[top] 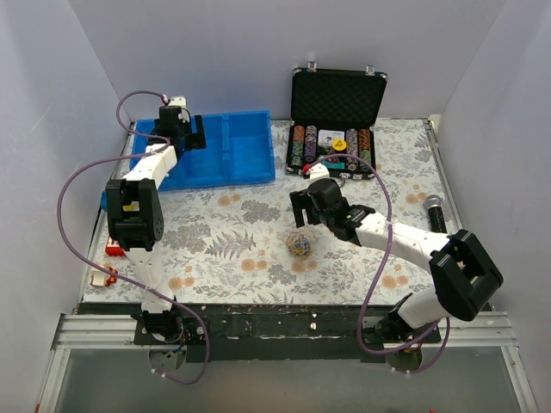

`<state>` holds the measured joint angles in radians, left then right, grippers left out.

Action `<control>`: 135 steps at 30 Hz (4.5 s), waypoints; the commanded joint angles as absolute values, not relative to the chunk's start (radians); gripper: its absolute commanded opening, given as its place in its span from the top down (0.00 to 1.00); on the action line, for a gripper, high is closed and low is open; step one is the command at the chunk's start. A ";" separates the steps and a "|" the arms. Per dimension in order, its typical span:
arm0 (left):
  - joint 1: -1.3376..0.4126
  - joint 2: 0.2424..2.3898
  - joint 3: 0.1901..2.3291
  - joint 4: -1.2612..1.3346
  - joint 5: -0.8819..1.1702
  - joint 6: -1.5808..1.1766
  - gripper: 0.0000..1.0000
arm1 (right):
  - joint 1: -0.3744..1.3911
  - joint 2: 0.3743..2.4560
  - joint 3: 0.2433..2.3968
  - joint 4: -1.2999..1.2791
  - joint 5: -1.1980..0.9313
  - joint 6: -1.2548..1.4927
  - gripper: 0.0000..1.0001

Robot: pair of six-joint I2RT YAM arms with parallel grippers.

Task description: Untangle the cables

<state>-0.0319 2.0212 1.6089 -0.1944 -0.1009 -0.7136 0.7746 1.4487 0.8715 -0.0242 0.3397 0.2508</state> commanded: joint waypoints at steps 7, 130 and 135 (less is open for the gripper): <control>-0.026 2.082 1.588 -0.222 -0.147 -0.690 0.34 | 0.779 1.460 0.882 0.005 0.353 0.250 0.10; -0.463 1.373 0.968 -0.333 0.133 -0.865 0.28 | 0.580 1.539 1.035 -0.238 0.500 0.273 0.39; -0.463 1.367 0.986 -0.353 0.089 -0.851 0.19 | 0.575 1.584 1.066 -0.206 0.497 0.267 0.43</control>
